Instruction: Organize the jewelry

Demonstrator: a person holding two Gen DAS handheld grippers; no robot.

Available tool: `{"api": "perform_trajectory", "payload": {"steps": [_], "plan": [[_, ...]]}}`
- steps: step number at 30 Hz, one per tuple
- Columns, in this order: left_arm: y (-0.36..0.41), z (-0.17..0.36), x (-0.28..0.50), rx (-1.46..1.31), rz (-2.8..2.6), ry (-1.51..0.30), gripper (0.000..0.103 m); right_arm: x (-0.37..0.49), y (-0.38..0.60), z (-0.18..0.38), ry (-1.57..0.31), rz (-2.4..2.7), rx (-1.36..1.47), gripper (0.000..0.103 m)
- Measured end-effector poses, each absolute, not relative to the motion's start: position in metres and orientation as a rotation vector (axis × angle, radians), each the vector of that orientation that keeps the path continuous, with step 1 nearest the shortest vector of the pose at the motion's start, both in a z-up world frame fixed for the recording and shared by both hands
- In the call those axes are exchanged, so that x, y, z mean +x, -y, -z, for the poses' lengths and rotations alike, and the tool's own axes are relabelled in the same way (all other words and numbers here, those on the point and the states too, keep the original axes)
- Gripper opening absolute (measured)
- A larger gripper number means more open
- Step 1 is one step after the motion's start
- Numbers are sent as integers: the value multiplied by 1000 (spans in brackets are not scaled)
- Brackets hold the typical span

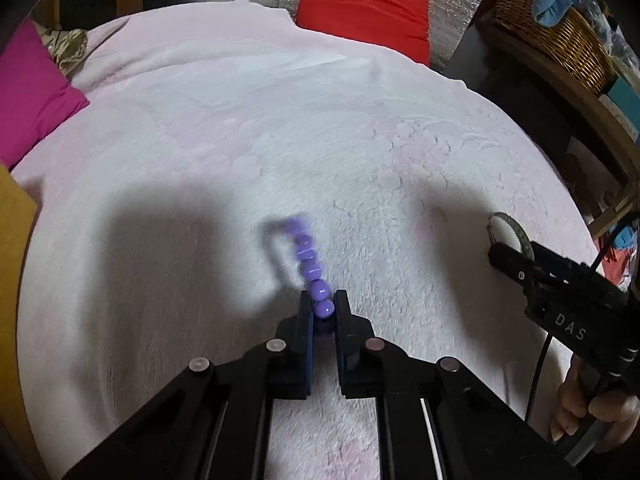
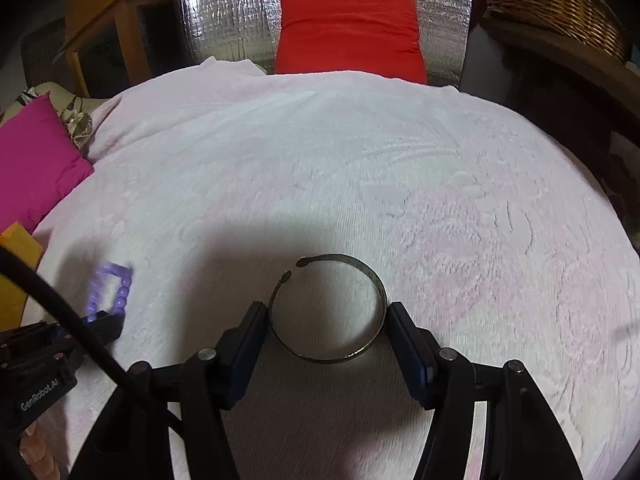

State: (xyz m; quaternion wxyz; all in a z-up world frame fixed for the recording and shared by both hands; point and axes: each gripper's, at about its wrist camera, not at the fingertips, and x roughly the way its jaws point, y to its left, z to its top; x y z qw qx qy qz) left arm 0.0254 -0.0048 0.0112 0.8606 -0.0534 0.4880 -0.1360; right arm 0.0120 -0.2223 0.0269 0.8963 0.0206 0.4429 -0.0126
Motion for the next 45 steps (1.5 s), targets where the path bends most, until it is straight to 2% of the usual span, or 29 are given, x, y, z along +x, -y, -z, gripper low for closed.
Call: {"api": "perform_trajectory", "payload": {"steps": [14, 35, 45], "plan": [[-14, -18, -2, -144, 288, -1030, 10, -19, 196, -31, -956, -41, 120, 64], [-34, -32, -42, -39, 186, -954, 10, -66, 149, -29, -966, -102, 82, 64], [-32, -30, -38, -31, 174, -957, 10, -64, 140, -26, -963, -100, 36, 64]]}}
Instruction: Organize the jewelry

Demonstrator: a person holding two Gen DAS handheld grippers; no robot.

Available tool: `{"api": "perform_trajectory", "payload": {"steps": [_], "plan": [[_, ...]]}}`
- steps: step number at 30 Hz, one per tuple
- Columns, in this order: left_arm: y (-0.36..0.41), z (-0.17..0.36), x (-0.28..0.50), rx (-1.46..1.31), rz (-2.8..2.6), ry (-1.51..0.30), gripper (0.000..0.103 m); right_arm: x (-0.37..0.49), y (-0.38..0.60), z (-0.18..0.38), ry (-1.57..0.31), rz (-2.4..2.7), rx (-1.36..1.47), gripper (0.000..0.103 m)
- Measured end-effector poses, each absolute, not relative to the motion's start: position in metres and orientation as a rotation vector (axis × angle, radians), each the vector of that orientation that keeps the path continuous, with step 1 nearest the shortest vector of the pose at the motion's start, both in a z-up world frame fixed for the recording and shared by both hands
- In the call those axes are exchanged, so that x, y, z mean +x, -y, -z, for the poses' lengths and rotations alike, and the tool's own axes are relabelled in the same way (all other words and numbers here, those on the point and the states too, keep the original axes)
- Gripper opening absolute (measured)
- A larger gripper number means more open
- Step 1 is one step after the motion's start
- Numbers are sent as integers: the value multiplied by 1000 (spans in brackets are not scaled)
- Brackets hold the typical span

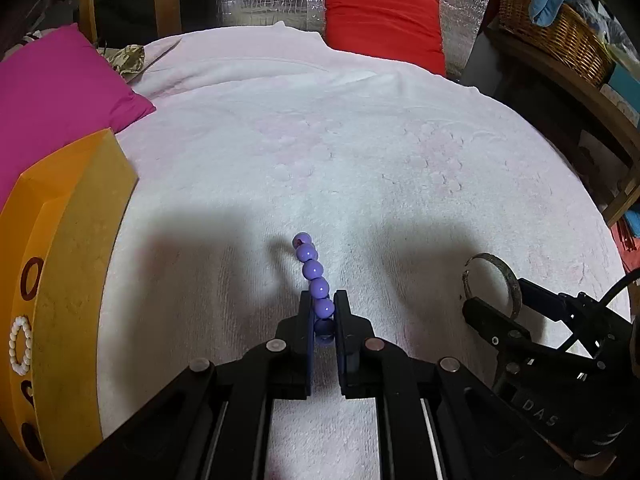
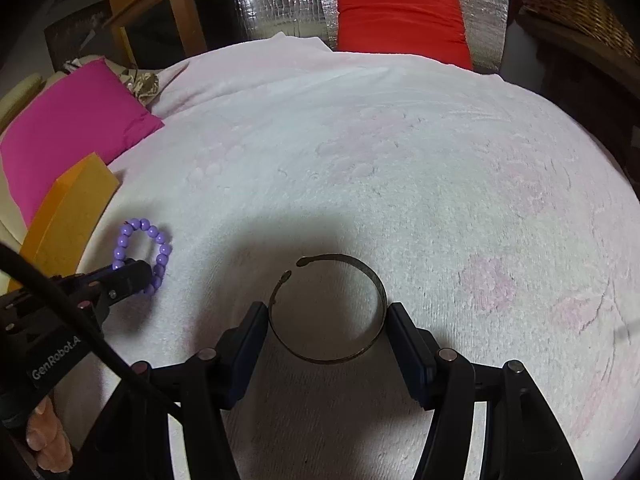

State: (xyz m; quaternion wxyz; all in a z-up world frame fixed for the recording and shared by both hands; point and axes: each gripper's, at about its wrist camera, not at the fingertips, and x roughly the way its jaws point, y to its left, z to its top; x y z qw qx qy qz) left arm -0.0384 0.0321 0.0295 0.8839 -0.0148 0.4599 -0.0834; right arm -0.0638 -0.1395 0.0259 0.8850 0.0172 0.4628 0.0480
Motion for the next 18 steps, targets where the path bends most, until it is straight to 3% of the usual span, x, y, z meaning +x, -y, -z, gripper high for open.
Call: {"api": "perform_trajectory", "payload": {"steps": [8, 13, 15, 17, 18], "plan": [[-34, -20, -32, -52, 161, -1004, 10, -63, 137, -23, -953, -118, -29, 65], [-44, -18, -28, -107, 201, -1036, 21, -66, 137, -21, -937, -136, -62, 65], [-48, -20, -29, -110, 196, -1037, 43, -67, 138, -21, -936, -144, -65, 66], [-54, -26, -33, -97, 164, -1008, 57, -66, 140, -22, -943, -151, -65, 66], [-56, -30, -35, -93, 154, -985, 58, -65, 141, -22, -946, -153, -64, 66]]}}
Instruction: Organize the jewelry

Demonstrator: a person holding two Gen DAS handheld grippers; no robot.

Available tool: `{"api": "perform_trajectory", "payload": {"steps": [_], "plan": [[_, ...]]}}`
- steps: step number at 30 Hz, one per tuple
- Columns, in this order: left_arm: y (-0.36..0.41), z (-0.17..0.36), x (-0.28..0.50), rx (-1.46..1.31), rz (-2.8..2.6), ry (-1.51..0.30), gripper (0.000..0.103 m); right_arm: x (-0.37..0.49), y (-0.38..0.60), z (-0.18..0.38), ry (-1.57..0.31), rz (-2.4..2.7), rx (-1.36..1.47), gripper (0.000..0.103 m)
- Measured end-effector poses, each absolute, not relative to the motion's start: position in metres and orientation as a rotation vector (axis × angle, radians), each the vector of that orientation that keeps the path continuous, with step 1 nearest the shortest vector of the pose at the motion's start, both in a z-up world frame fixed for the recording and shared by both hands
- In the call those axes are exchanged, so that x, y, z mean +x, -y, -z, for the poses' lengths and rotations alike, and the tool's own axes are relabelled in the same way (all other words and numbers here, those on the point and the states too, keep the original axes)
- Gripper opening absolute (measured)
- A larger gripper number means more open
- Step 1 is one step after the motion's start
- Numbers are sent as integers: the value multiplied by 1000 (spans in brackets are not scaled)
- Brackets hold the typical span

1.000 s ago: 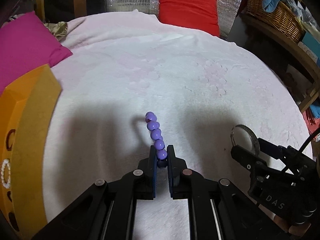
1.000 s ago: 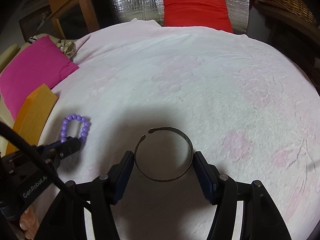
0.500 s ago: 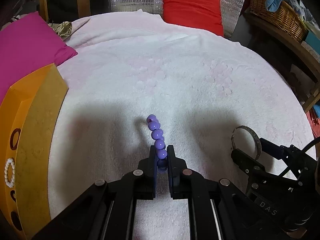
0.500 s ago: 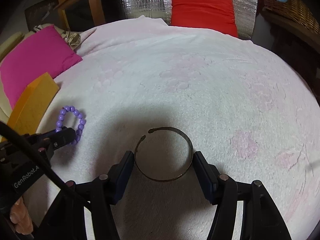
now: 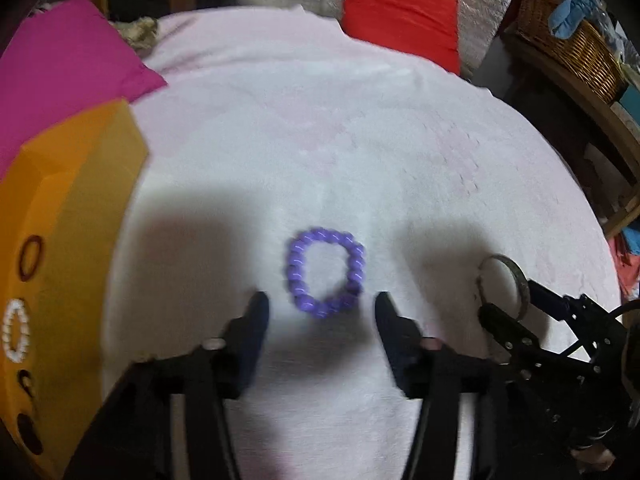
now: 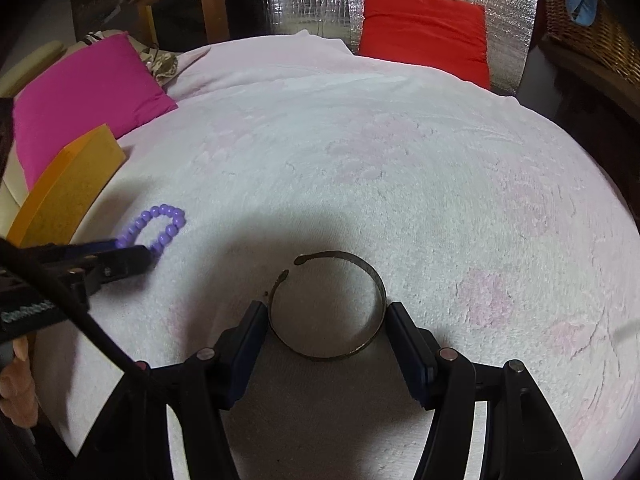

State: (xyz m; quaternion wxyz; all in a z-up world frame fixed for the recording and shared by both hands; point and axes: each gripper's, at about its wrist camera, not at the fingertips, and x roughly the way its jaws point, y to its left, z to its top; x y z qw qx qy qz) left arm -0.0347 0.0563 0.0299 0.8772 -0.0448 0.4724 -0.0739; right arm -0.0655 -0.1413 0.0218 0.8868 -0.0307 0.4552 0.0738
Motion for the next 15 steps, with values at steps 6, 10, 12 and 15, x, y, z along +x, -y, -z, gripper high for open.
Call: {"api": "perform_trajectory", "payload": {"steps": [6, 10, 12, 15], "plan": [[-55, -31, -30, -101, 165, -970, 59, -65, 147, -23, -966, -167, -48, 66], [-42, -24, -22, -56, 168, -990, 59, -68, 146, -23, -956, -169, -62, 66], [-38, -21, -20, -43, 179, -1003, 60, -68, 147, -23, -952, -170, -64, 66], [-35, -13, -20, 1, 171, -1017, 64, -69, 148, -22, -949, -172, -65, 66]]}}
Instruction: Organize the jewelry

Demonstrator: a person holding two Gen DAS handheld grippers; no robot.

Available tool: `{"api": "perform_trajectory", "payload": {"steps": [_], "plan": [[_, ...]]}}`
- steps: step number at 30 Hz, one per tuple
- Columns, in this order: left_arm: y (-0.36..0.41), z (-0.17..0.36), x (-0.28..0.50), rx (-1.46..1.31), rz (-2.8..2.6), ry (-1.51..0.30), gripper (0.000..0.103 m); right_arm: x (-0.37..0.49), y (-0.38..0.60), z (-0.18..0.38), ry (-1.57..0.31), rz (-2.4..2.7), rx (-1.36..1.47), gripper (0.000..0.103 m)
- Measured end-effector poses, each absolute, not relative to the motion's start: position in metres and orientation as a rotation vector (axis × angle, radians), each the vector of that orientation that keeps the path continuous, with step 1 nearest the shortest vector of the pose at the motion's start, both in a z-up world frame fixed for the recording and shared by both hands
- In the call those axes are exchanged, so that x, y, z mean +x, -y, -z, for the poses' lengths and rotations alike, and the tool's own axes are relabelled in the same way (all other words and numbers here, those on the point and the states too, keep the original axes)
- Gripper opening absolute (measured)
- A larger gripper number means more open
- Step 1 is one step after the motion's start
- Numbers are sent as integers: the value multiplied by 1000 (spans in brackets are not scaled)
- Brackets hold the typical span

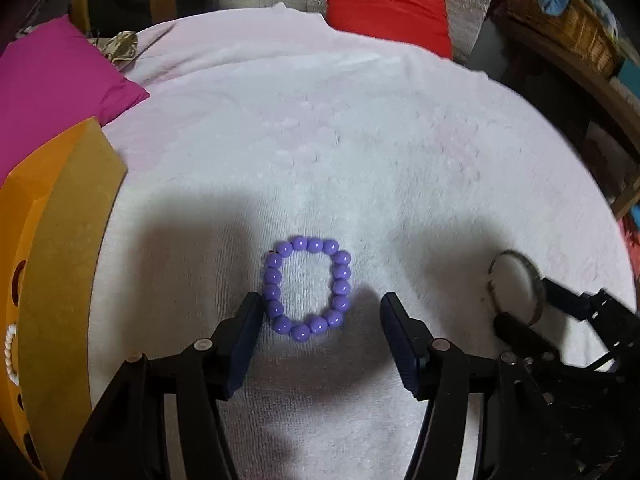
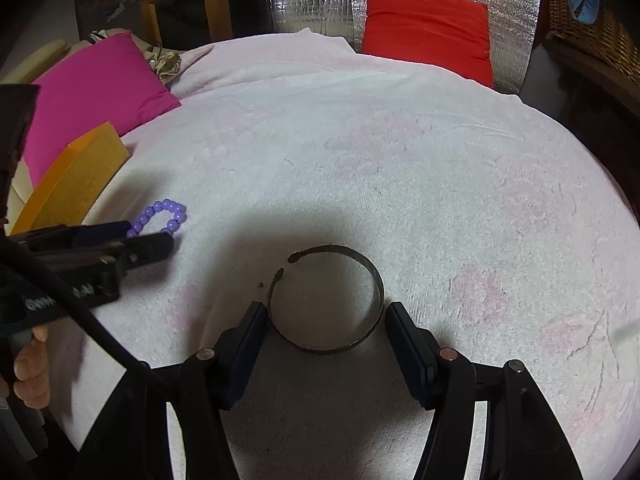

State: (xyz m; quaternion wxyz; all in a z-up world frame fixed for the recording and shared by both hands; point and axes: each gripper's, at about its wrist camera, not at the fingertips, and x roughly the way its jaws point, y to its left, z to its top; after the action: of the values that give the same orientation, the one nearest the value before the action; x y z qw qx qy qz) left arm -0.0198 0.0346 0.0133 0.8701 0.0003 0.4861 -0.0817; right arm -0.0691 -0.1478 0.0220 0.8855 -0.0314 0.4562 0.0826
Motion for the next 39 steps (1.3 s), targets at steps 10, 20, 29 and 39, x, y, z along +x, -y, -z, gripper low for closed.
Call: {"api": "perform_trajectory", "payload": {"steps": [10, 20, 29, 39], "plan": [[-20, -4, -28, 71, 203, -1017, 98, -68, 148, -23, -952, -164, -47, 63], [-45, -11, -30, 63, 66, -1022, 100, -67, 171, -24, -940, -145, -36, 62], [-51, -3, -26, 44, -43, -982, 103, -66, 169, -22, -934, -122, -49, 62], [-52, -6, -30, -12, -67, -1006, 103, -67, 169, -22, -926, -120, -52, 62]]}}
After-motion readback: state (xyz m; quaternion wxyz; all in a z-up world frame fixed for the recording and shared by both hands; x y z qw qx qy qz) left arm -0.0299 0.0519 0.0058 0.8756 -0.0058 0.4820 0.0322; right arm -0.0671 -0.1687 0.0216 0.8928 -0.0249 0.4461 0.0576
